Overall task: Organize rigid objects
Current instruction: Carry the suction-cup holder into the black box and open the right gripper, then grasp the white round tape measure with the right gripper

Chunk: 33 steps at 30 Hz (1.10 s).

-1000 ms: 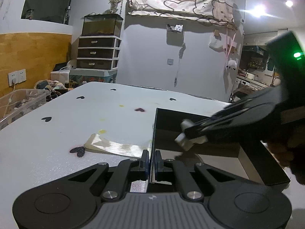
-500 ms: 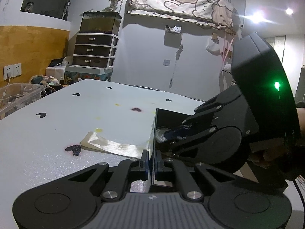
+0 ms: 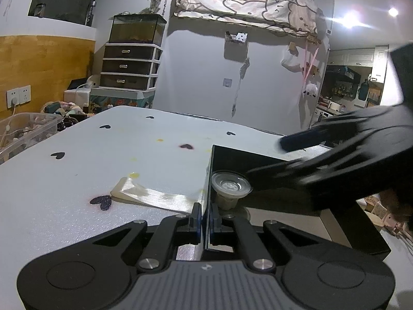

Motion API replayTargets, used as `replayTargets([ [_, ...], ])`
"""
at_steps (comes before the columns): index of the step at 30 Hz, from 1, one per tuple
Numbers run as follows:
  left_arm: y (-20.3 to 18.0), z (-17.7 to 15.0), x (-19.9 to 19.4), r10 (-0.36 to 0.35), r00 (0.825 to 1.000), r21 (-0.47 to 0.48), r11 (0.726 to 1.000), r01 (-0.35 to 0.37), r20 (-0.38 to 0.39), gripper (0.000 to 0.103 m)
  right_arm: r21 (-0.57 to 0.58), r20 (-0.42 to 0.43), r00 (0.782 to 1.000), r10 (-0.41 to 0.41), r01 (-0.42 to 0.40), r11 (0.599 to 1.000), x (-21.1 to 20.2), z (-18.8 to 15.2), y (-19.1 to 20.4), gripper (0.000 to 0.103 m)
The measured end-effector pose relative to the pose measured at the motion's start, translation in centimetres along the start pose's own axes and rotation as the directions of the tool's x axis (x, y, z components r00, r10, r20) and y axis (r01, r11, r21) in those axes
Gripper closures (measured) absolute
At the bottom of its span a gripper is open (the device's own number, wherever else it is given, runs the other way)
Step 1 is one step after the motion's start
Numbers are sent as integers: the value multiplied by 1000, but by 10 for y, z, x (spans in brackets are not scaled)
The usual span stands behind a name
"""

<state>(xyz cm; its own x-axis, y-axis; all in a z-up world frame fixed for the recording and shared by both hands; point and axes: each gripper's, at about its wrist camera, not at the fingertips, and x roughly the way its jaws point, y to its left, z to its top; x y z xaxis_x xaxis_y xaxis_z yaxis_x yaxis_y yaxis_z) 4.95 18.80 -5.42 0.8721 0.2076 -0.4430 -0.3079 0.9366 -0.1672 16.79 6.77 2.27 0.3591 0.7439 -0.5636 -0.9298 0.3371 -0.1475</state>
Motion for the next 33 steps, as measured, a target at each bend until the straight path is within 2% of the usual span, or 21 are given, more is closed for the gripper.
replayTargets([
  [1,0,0,0,3,1000,1,1000,-3,-1,98,26,26,1000,-8,7,1000,-10,-3,-3,10],
  [3,-1,0,0,9,1000,5,1000,-9,-2,99,78,72,997,-33,27,997,-30,-10,-8,2],
  [7,-3,2,0,17,1000,12,1000,-17,-6,99,170,126,988,-86,64,983,-64,-27,-17,0],
  [11,-6,2,0,26,1000,19,999,-26,-8,99,262,149,972,-180,137,955,-94,-52,-25,0],
  [18,-8,4,0,36,999,38,999,-35,-24,99,426,64,936,-346,288,858,-121,-105,-38,0],
  [23,-9,7,0,43,998,53,998,-40,-43,100,518,-10,922,-388,336,786,-119,-139,-47,0],
  [27,-8,10,1,40,997,52,998,-37,-66,100,548,-53,923,-382,347,761,-109,-161,-47,15],
  [29,-9,11,1,43,996,63,997,-38,-77,100,551,-87,921,-379,362,752,-100,-169,-48,18],
  [33,-13,16,5,58,994,83,995,-50,-96,100,532,-157,898,-411,428,731,-85,-182,-52,24],
])
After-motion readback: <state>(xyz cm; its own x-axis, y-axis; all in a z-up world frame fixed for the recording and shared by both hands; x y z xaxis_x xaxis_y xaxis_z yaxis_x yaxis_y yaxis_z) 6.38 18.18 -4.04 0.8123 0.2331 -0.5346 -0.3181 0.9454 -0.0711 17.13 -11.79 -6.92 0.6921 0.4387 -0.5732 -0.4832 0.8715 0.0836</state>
